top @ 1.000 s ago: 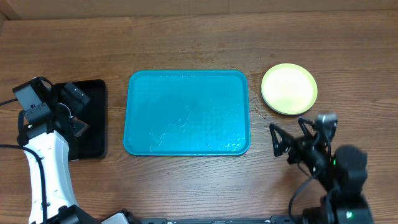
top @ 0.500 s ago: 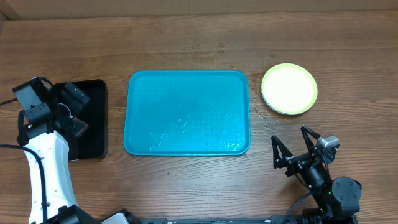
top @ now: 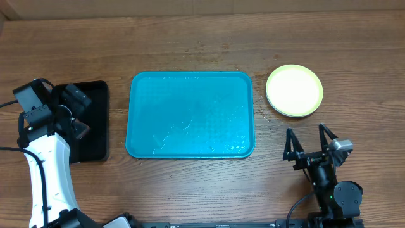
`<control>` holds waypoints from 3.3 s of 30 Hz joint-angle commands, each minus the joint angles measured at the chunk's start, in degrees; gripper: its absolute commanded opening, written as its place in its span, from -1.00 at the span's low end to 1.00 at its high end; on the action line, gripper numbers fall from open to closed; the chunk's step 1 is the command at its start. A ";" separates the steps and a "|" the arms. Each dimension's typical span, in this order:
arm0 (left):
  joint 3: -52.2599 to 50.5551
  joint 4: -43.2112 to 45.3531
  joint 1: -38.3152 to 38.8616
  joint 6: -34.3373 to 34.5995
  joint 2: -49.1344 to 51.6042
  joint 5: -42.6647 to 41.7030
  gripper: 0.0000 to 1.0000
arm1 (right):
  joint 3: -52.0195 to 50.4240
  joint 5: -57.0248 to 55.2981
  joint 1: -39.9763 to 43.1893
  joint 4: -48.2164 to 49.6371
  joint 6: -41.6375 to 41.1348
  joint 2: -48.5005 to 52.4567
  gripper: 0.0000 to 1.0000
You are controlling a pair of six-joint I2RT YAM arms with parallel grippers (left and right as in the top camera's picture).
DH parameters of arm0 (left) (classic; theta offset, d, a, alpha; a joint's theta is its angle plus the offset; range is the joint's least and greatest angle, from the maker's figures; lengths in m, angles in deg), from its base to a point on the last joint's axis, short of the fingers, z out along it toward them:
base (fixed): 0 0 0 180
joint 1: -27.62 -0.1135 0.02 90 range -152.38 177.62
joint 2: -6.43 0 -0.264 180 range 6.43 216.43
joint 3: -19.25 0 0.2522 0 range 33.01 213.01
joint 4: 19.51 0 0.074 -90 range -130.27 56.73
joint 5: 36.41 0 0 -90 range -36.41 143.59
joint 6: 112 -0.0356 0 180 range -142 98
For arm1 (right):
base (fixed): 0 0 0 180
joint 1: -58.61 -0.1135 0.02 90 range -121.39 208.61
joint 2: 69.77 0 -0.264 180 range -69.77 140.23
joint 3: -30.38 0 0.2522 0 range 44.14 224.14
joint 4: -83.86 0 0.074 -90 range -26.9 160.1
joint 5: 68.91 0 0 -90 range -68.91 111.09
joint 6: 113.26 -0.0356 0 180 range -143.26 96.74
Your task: Clean dirty plates on tray and stack at the side
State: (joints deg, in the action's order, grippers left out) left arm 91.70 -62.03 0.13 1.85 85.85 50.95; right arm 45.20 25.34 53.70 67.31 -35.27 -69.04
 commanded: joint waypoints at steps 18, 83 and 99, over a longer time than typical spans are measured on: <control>0.35 0.07 -0.24 -0.04 0.20 -0.37 1.00 | -0.59 -6.29 -0.22 -1.81 7.34 -0.57 1.00; -43.74 27.12 17.07 -7.65 -36.54 -7.74 0.99 | -0.59 -6.29 -0.22 -1.81 7.34 -0.57 1.00; -58.51 29.75 17.14 -7.52 -60.48 -4.44 0.99 | -0.59 -6.29 -0.22 -1.84 7.34 -0.57 1.00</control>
State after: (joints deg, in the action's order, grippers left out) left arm 35.12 -32.76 16.94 -5.88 28.56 45.68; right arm 45.20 19.33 53.70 65.35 -28.12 -69.04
